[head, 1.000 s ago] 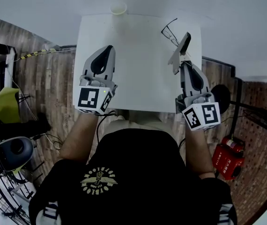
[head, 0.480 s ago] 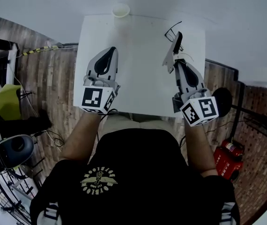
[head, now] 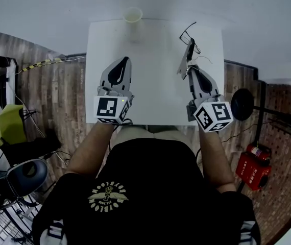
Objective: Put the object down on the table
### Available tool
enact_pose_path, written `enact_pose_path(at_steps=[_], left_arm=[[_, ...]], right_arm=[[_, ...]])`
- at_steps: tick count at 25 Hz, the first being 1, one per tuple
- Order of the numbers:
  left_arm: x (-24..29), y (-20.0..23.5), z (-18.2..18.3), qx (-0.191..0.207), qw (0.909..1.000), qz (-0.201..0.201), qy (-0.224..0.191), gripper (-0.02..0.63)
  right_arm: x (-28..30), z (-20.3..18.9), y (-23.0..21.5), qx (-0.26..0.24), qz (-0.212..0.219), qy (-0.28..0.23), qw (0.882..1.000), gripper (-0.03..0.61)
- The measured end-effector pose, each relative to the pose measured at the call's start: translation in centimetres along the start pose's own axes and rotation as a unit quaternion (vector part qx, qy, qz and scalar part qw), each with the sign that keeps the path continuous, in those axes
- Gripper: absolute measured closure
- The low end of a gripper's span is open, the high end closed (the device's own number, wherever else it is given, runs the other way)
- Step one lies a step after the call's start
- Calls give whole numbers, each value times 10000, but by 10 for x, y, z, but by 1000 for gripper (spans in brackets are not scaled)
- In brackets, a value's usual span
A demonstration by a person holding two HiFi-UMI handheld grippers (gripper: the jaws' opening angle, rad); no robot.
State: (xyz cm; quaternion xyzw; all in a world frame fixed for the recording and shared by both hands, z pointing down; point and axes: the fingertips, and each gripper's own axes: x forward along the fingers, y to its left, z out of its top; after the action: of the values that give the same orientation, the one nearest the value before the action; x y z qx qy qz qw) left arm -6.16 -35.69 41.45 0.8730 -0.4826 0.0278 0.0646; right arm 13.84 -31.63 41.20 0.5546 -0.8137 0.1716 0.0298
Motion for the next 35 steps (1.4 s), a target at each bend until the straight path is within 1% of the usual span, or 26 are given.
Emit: enact_pose_path(at_steps=[4,9,13,17,26,29,35], left_arm=[[0,6,-9,-120,9999,-86,-22,607],[0,11,-18,-58,9998,-158,-51,607],[-1,10,-30,-78,9997,-187,106,607],[3,11,-40,-107,9997,-176,160,607],[16,8,-61,-311,9990,-94,313,607],[21,3,-69,-320,9987,-105,393,607],[26,-6,-79,-318,9983,-140,465,607]], right_arm=[[1,-19,0,128,-83,188,9997,577],[6,-44,-7,168,-211,394,9989,577],[11,-59,-12,106,-277,526,9982,577],[21,-74,-19,-20,-353,627,9974,577],[34,-94,-38,-367,-543,696,9954,577],[36,-101,-45,-388,-590,780,9944,577],[35,-114,-50,-349,-520,944,9936,577]])
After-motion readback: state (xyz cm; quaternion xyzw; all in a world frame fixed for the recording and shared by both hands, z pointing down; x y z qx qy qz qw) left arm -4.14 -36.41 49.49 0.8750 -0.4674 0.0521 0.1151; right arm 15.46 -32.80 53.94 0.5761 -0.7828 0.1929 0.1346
